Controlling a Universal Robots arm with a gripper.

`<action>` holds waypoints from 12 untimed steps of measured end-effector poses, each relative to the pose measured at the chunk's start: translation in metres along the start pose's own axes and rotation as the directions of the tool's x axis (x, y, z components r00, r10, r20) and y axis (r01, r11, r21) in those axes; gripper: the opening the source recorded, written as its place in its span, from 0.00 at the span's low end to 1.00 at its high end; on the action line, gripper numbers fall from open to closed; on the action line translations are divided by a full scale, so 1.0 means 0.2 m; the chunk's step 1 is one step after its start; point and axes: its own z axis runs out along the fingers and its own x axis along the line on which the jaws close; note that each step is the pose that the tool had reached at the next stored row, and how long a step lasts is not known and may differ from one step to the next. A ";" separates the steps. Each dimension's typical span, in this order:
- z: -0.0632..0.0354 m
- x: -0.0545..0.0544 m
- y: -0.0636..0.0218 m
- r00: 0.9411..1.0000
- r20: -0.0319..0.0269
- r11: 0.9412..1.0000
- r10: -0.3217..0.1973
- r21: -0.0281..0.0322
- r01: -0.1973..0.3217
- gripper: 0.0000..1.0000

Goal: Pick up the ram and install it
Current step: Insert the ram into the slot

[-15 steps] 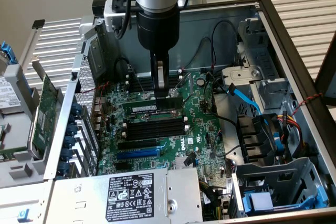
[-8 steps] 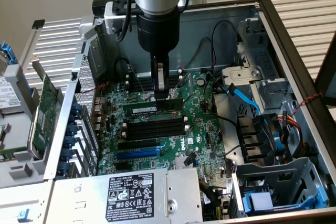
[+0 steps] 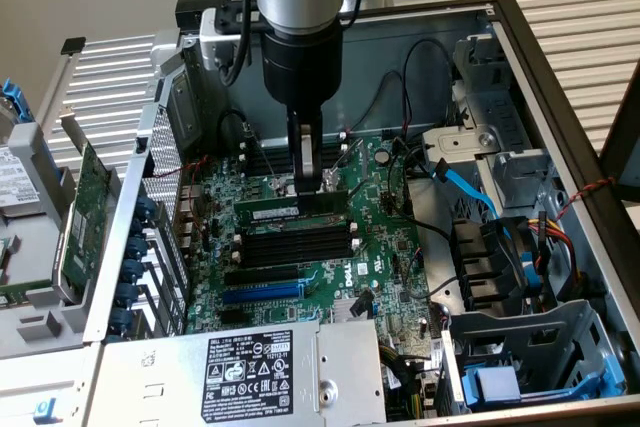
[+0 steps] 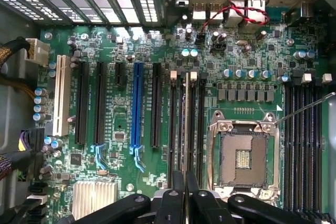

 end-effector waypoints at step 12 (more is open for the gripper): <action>0.037 0.01 -0.002 1.000 0.000 1.000 0.000 0.000 0.000 0.13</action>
